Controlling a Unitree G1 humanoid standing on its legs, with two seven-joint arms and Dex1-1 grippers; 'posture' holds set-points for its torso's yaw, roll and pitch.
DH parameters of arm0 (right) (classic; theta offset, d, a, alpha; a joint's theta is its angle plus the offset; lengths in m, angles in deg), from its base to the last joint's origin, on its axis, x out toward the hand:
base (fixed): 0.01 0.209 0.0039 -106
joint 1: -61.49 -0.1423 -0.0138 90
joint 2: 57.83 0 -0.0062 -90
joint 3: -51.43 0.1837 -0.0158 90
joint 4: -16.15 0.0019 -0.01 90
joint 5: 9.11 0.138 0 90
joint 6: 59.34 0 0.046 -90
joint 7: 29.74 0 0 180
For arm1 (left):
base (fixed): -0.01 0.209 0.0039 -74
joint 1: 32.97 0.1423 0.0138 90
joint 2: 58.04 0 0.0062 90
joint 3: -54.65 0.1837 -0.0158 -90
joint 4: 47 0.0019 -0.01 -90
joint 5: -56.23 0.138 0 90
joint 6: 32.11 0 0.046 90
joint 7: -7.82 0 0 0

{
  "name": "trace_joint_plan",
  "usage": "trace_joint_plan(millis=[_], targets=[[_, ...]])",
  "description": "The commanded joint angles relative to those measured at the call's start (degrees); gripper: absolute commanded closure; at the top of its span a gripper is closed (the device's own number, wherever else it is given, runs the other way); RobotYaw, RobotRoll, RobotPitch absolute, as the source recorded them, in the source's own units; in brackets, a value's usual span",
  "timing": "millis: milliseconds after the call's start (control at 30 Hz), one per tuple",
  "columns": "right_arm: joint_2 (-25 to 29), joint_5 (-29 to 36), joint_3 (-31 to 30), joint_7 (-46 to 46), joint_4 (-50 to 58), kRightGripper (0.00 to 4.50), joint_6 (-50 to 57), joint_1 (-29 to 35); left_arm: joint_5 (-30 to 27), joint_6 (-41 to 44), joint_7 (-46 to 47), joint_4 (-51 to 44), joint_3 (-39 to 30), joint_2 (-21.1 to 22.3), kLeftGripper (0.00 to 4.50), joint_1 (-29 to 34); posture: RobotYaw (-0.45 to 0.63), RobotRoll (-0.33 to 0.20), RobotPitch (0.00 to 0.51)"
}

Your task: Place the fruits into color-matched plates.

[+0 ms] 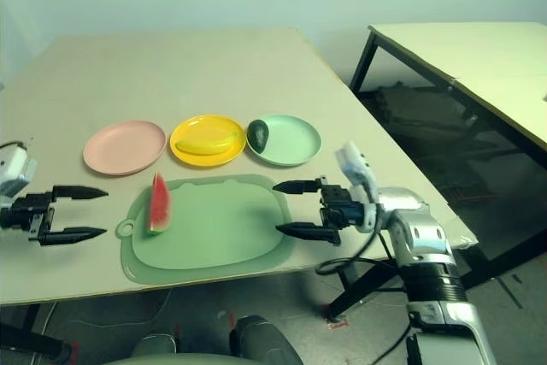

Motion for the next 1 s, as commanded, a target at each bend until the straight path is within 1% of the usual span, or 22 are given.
trace_joint_plan(millis=[33,100,200,267,367,467,567,700,800,1000], targets=[[-1.28,1.66,-2.11,-0.11,-0.58,0.04,-3.46,-2.34,2.13,-10.27,-1.75,3.98,7.26,2.16,0.00,-6.92,-0.13,0.000,0.005],[-2.69,0.75,-1.80,-0.11,-2.92,0.04,-4.94,-4.12,1.92,-14.77,-1.75,6.21,11.03,2.95,0.00,-10.58,-0.13,0.000,0.004],[-5.23,-1.27,-1.03,0.69,-7.33,0.04,-7.58,-6.58,3.17,-24.01,-1.75,10.47,18.14,3.95,0.00,-16.48,-0.13,0.000,0.002],[-6.15,-1.81,-0.94,1.17,-8.92,0.04,-8.39,-7.36,3.21,-28.55,-1.75,12.95,22.21,4.12,0.00,-19.64,-0.14,0.000,0.002],[-6.78,-3.27,-1.74,0.82,-10.33,0.04,-10.62,-7.20,4.15,-35.16,-1.75,16.40,30.29,3.55,0.00,-24.86,-0.14,0.000,0.000],[-7.53,-4.45,-2.10,0.64,-10.88,0.04,-12.31,-7.27,4.47,-39.44,-1.75,19.33,38.26,2.88,0.00,-28.96,-0.15,0.000,0.000],[-8.32,-4.41,-1.93,1.29,-9.63,0.04,-11.78,-6.65,3.95,-42.18,-1.75,21.62,44.31,1.75,0.00,-32.46,-0.16,0.000,0.000],[-8.84,-4.57,-2.01,2.06,-8.14,0.04,-11.10,-5.39,3.84,-44.96,-1.75,25.91,49.86,-0.38,0.00,-35.93,-0.18,0.000,0.000],[-9.13,-4.56,-1.97,2.84,-7.33,0.04,-10.87,-4.73,4.39,-45.60,-1.75,28.69,52.79,-2.01,0.00,-36.68,-0.20,0.000,0.000],[-9.08,-4.16,-1.69,3.87,-5.40,0.04,-9.35,-4.00,6.57,-47.93,-1.75,34.14,54.22,-4.85,0.00,-36.72,-0.21,0.000,0.000]])
